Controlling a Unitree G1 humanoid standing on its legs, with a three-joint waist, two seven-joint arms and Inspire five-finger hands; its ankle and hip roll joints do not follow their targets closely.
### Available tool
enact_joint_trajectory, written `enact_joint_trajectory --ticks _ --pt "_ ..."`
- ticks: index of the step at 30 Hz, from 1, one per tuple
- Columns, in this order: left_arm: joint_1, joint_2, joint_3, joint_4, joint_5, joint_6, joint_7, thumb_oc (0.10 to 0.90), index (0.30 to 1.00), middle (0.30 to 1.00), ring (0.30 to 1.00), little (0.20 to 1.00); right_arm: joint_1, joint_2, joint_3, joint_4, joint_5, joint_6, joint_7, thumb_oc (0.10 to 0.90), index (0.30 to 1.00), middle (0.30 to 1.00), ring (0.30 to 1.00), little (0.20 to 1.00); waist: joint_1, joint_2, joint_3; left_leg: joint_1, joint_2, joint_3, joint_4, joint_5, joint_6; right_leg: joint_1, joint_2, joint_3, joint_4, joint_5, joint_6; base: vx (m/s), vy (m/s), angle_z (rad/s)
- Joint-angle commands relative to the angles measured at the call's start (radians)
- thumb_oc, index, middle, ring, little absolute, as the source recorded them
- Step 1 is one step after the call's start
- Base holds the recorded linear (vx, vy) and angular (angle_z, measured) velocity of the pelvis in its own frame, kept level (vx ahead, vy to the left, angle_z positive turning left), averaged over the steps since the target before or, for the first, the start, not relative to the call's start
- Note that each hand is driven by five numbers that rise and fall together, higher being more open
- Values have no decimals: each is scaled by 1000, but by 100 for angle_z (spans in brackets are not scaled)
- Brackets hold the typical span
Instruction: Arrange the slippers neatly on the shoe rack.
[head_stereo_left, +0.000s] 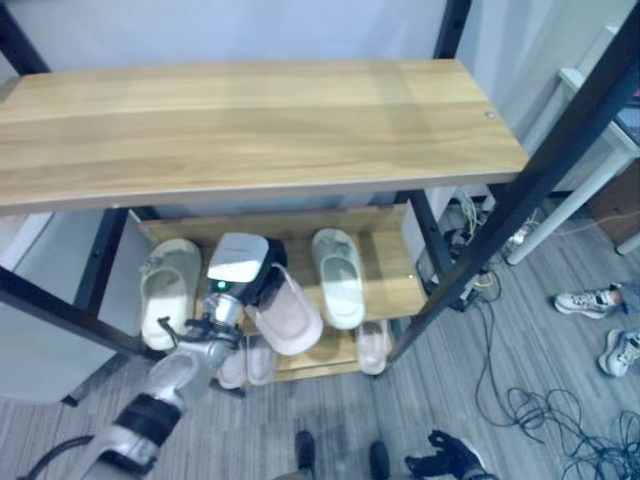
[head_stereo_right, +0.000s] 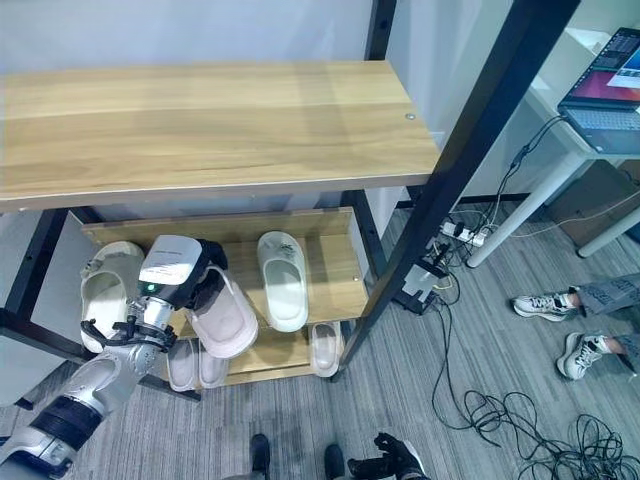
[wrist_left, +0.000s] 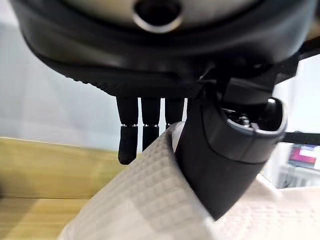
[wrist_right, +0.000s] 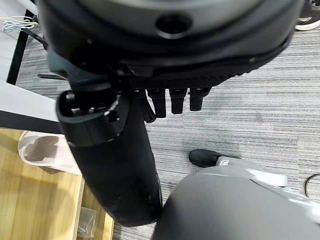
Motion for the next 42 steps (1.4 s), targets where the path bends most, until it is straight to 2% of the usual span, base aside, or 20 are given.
enact_joint_trajectory --ticks 1,2,4,5,6,9,14,21,25,27,29,30,31,32,33,40,42 --pt "-49 1 89 -132 -98 -113 10 400 300 300 300 300 52 -49 -3 42 8 11 -14 800 900 900 900 900 21 35 -53 104 21 -31 5 -137 -24 31 -15 11 37 -76 62 79 -52 -8" --pt "19 8 128 -208 -133 -146 -8 400 300 300 300 300 48 -43 -19 51 14 15 -11 800 900 900 900 900 30 39 -63 118 22 -30 30 -151 -24 50 -17 17 46 -86 58 91 -60 -10" --pt "84 17 171 -276 -149 -162 -12 400 300 300 300 300 51 -34 -24 57 8 19 -10 800 900 900 900 900 38 41 -67 125 24 -33 50 -161 -24 66 -18 15 46 -90 54 33 -61 -14" --pt "171 9 239 -343 -193 -179 -18 400 300 300 300 300 63 -20 -31 62 4 22 -8 800 900 900 900 900 52 44 -73 133 29 -39 65 -166 -26 83 -19 9 44 -96 49 7 -58 -4" --pt "177 9 243 -348 -194 -178 -21 400 300 300 300 300 64 -21 -29 62 3 22 -8 800 900 900 900 900 50 43 -73 134 29 -40 66 -167 -26 84 -19 8 43 -96 49 7 -56 0" --pt "313 0 316 -429 -249 -206 -54 400 300 300 300 300 82 -10 -37 78 -1 27 -1 800 900 900 900 900 73 41 -75 142 39 -55 92 -174 -33 119 -13 -8 34 -107 38 -14 -71 9" --pt "405 -41 321 -429 -360 -218 -128 400 300 300 300 300 84 -20 -46 87 6 29 4 800 900 900 900 900 90 31 -57 127 47 -84 140 -177 -50 149 -6 -49 31 -121 23 -39 -80 32" --pt "506 -65 289 -412 -488 -202 -225 400 300 300 300 300 67 -37 -37 76 0 37 7 800 900 900 900 900 115 24 -40 138 56 -115 164 -186 -50 174 2 -66 56 -140 13 15 -43 13" --pt "494 -39 248 -403 -490 -194 -266 400 300 300 300 300 59 -41 -27 65 -8 40 5 800 900 900 900 900 113 23 -20 128 59 -131 171 -182 -49 144 6 -81 132 -166 9 -54 -13 21" --pt "414 -22 153 -332 -466 -186 -276 400 300 300 300 300 16 -57 -12 46 -10 38 -16 800 900 900 900 900 110 16 41 63 58 -161 231 -190 -52 76 8 -107 223 -199 8 -190 -44 33" --pt "388 -21 125 -308 -463 -184 -276 400 300 300 300 300 6 -62 -6 39 -10 36 -20 800 900 900 900 900 109 15 56 39 56 -169 250 -190 -51 55 7 -114 242 -203 8 -175 -18 42" --pt "345 -21 80 -278 -457 -173 -271 400 300 300 300 300 -26 -71 23 12 -17 32 -34 800 900 900 900 900 103 16 106 2 57 -179 272 -187 -48 0 8 -115 291 -203 5 -239 17 27" --pt "312 -22 55 -258 -451 -175 -264 400 300 300 300 300 -43 -77 32 1 -20 31 -41 800 900 900 900 900 98 17 130 -25 57 -184 290 -188 -46 -37 6 -113 327 -207 5 -242 18 11" --pt "301 -26 48 -248 -449 -179 -260 400 300 300 300 300 -46 -78 28 1 -20 32 -41 800 900 900 900 900 100 18 126 -39 55 -185 299 -191 -46 -53 4 -113 341 -213 5 -236 39 8" --pt "233 -25 -13 -210 -427 -180 -252 400 300 300 300 300 -80 -91 57 -30 -27 25 -52 800 900 900 900 900 95 17 164 -106 52 -185 337 -190 -43 -131 -1 -111 399 -216 7 -219 48 5" --pt "60 -52 -143 -161 -356 -183 -197 400 300 300 300 300 -144 -123 127 -121 -79 -1 -110 800 900 900 900 900 77 20 218 -317 38 -187 456 -199 -32 -343 -27 -99 543 -241 5 -128 52 -7" --pt "35 -60 -156 -152 -348 -183 -180 400 300 300 300 300 -157 -123 133 -131 -77 -5 -116 800 900 900 900 900 77 20 225 -345 36 -185 476 -201 -31 -370 -29 -95 559 -245 4 -62 18 -2"
